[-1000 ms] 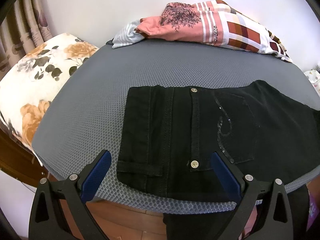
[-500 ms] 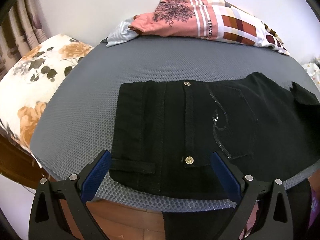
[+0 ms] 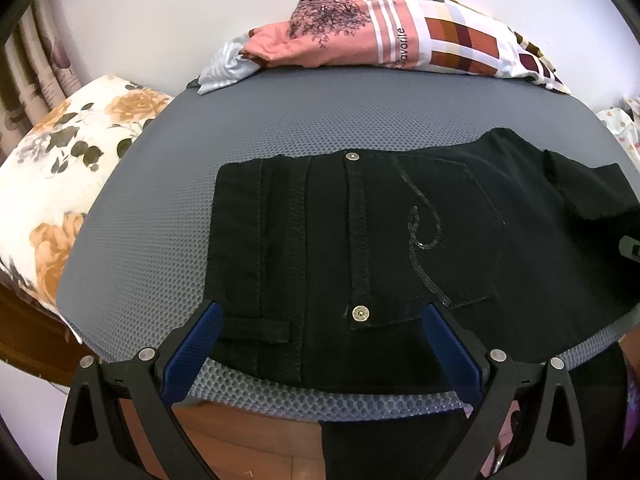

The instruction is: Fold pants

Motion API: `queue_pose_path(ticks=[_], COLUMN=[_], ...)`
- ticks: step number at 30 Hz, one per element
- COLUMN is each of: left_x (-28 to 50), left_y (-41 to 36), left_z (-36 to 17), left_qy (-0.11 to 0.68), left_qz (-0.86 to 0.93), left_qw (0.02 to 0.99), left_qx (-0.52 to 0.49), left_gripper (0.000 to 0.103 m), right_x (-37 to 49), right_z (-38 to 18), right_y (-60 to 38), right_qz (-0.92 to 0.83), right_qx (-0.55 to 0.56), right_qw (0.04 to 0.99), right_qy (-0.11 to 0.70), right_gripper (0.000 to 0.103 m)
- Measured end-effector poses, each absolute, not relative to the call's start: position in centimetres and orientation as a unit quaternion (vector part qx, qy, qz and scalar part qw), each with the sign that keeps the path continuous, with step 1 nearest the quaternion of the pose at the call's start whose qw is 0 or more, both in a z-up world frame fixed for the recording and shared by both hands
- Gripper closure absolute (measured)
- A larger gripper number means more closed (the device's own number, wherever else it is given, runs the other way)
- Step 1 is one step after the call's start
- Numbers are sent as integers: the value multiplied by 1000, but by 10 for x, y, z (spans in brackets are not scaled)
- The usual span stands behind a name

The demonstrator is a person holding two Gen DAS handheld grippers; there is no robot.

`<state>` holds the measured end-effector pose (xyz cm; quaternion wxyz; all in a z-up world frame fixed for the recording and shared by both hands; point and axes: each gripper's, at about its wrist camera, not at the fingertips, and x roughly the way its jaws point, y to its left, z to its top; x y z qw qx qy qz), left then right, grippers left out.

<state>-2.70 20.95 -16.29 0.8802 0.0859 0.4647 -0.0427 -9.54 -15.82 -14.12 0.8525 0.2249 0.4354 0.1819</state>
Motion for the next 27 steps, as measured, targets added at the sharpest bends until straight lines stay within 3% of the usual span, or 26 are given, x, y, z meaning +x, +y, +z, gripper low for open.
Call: queue_pose_path(ticks=[16,27], left_x=[-26,-26], left_y=[204,201], left_z=[-168,-172], left_qy=[475,481], left_qz=[-51,-53], left_qw=[874,869], left_qx=[94,99], left_gripper=[3,3], right_x=[-99,-100], right_z=[-150,-149], right_y=[-128,-115], right_qz=[204,219], right_qx=[162,133], right_qw=[854,852], right_qy=[450,456], right_gripper=[92,81])
